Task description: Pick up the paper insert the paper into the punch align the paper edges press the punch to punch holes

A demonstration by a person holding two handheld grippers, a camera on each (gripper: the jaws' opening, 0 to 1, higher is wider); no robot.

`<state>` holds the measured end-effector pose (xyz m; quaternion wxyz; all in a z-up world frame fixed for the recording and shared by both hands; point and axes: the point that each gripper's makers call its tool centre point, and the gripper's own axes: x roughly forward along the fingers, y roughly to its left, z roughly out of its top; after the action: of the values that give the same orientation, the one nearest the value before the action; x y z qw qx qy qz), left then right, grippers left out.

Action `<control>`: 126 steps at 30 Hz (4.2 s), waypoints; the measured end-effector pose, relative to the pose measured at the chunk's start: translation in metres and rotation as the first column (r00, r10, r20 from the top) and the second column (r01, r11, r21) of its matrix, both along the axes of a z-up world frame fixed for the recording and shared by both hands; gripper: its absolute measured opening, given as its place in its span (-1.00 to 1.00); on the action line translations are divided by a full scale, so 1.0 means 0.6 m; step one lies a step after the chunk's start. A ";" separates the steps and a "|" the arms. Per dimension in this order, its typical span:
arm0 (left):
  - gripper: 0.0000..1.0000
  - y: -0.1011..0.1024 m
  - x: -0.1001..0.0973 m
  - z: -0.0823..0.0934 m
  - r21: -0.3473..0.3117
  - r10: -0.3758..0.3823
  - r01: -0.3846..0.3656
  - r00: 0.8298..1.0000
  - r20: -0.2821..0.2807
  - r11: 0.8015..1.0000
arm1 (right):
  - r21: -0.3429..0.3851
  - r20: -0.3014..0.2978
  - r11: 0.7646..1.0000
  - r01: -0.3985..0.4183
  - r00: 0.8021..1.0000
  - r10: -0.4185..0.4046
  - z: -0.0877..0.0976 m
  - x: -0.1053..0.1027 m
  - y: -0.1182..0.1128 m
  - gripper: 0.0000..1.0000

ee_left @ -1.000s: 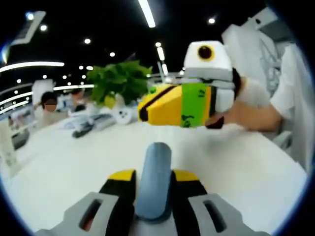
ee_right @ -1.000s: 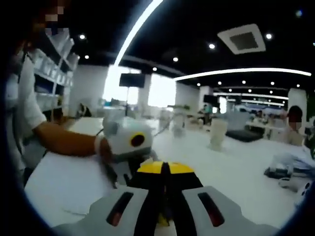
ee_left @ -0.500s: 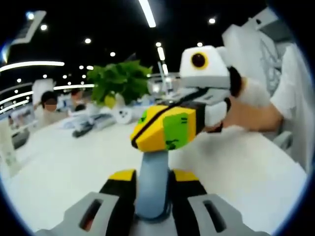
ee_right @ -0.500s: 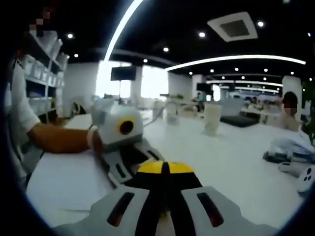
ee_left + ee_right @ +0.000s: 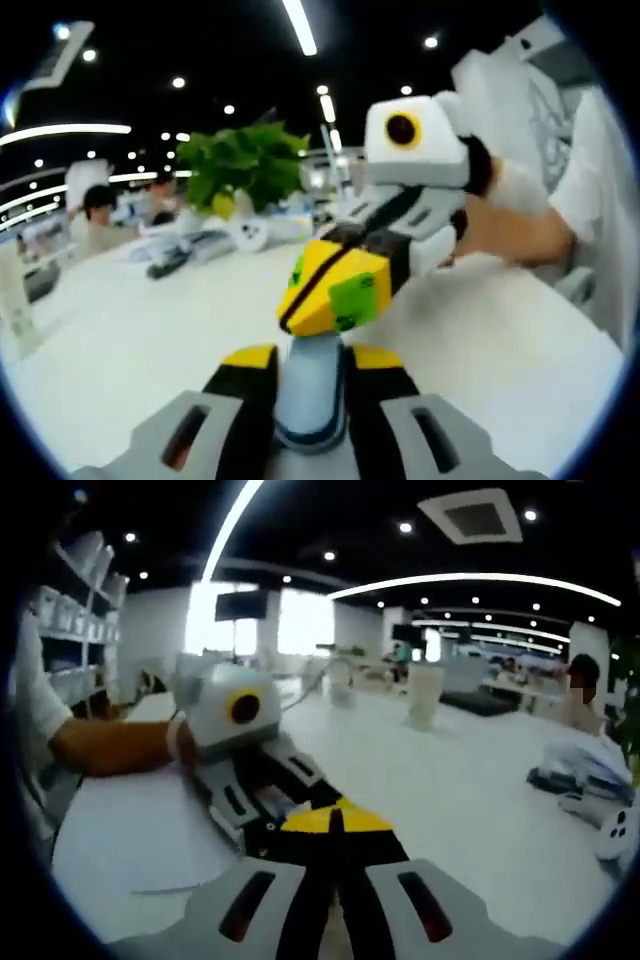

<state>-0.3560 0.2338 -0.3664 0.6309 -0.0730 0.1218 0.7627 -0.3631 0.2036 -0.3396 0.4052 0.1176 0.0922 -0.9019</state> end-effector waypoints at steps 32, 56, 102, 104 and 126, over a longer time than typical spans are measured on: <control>-0.41 -0.001 0.000 0.000 -0.001 0.009 -0.009 1.000 -0.001 1.000 | -0.313 -0.054 0.948 -0.053 0.998 0.038 0.107 -0.014 0.053 -0.78; 0.15 0.003 0.003 0.022 0.048 0.009 -0.010 1.000 0.016 0.999 | -0.478 0.006 0.877 -0.054 0.998 0.064 0.061 -0.021 0.093 -0.30; -0.01 -0.219 0.084 -0.001 0.003 0.237 -0.238 0.967 0.092 0.971 | -0.122 0.022 0.978 -0.167 0.985 0.171 -0.016 0.028 0.056 -0.10; -0.01 -0.218 0.086 -0.005 -0.007 0.240 -0.240 0.967 0.091 0.971 | -0.133 0.020 0.975 -0.177 0.983 0.181 -0.014 0.029 0.055 -0.10; -0.06 -0.217 0.082 -0.010 -0.021 0.246 -0.245 0.965 0.092 0.969 | -0.019 0.029 0.909 -0.417 0.908 0.418 -0.043 0.013 -0.001 -0.48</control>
<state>-0.3067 0.1039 -0.3722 0.5362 -0.1264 0.0854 0.8302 -0.3554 0.2032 -0.3656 0.5908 0.1071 0.1032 -0.7930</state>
